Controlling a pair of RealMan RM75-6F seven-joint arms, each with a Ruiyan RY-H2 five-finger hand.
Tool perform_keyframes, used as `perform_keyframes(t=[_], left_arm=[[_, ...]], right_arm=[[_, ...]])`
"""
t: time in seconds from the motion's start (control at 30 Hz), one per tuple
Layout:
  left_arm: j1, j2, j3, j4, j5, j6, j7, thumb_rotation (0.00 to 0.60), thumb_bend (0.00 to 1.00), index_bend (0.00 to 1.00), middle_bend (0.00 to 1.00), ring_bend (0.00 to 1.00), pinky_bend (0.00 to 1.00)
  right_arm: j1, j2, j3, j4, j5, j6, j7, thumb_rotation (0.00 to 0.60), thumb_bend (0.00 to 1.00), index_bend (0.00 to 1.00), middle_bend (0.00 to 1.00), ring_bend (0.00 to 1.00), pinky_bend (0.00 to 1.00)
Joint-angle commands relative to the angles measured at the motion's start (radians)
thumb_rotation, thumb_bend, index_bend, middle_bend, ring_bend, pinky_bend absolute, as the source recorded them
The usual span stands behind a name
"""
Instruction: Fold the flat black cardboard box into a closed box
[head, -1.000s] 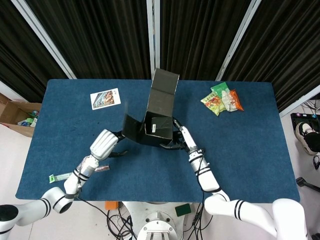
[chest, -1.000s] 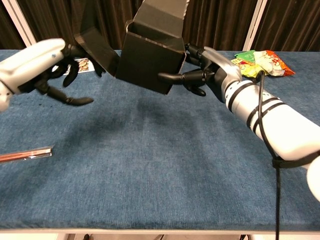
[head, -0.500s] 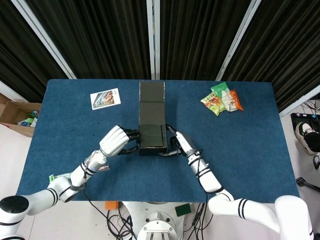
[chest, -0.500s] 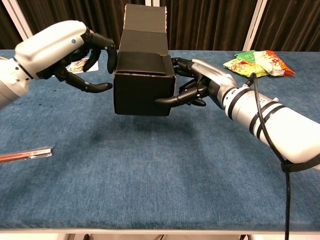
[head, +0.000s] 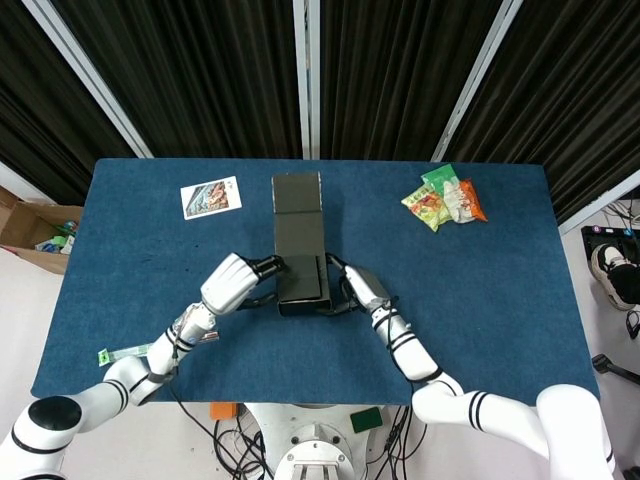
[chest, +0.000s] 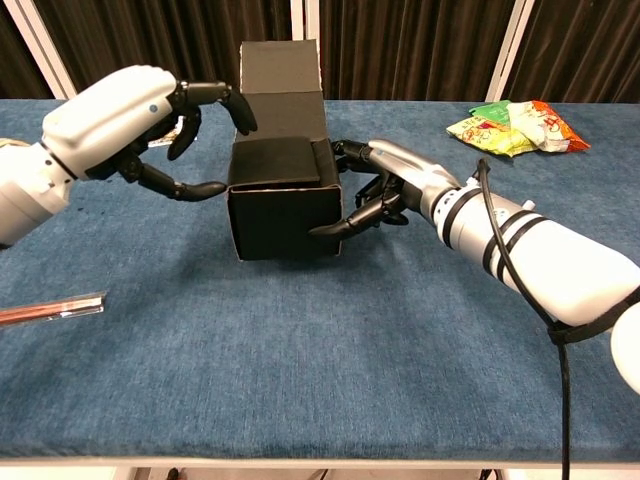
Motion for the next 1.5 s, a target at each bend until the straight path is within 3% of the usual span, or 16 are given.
perform_keyframes(t=[0.03, 0.3, 0.67, 0.9, 1.07, 1.5], left_arm=[[0.019, -0.029, 0.019, 0.039, -0.009, 0.013, -0.032, 0.600, 0.19, 0.34, 0.35, 0.73, 0.98], [0.014, -0.083, 0.043, 0.134, 0.006, 0.048, -0.057, 0.600, 0.19, 0.36, 0.36, 0.73, 0.98], [-0.022, -0.088, 0.102, 0.194, 0.045, 0.025, -0.046, 0.600, 0.19, 0.40, 0.37, 0.73, 0.98], [-0.031, -0.073, 0.126, 0.183, 0.055, 0.013, -0.018, 0.600, 0.19, 0.44, 0.40, 0.73, 0.98], [-0.041, -0.050, 0.140, 0.153, 0.070, 0.026, 0.000, 0.600, 0.19, 0.48, 0.48, 0.73, 0.98], [-0.062, -0.006, 0.164, 0.103, 0.081, -0.022, 0.097, 0.600, 0.19, 0.47, 0.46, 0.73, 0.98]], right_arm=[[0.002, -0.004, 0.001, 0.008, 0.005, -0.004, 0.002, 0.600, 0.25, 0.25, 0.43, 0.78, 1.00], [0.006, -0.020, -0.009, 0.032, 0.001, 0.002, -0.019, 0.600, 0.25, 0.25, 0.44, 0.78, 1.00], [0.004, -0.038, -0.017, 0.051, -0.003, 0.020, -0.050, 0.600, 0.25, 0.25, 0.43, 0.78, 1.00], [0.000, -0.040, -0.024, 0.054, -0.011, 0.024, -0.048, 0.600, 0.25, 0.25, 0.43, 0.78, 1.00], [-0.003, -0.042, -0.028, 0.058, -0.018, 0.029, -0.045, 0.600, 0.25, 0.25, 0.42, 0.78, 1.00], [-0.005, -0.042, -0.031, 0.060, -0.026, 0.032, -0.043, 0.600, 0.25, 0.25, 0.42, 0.78, 1.00]])
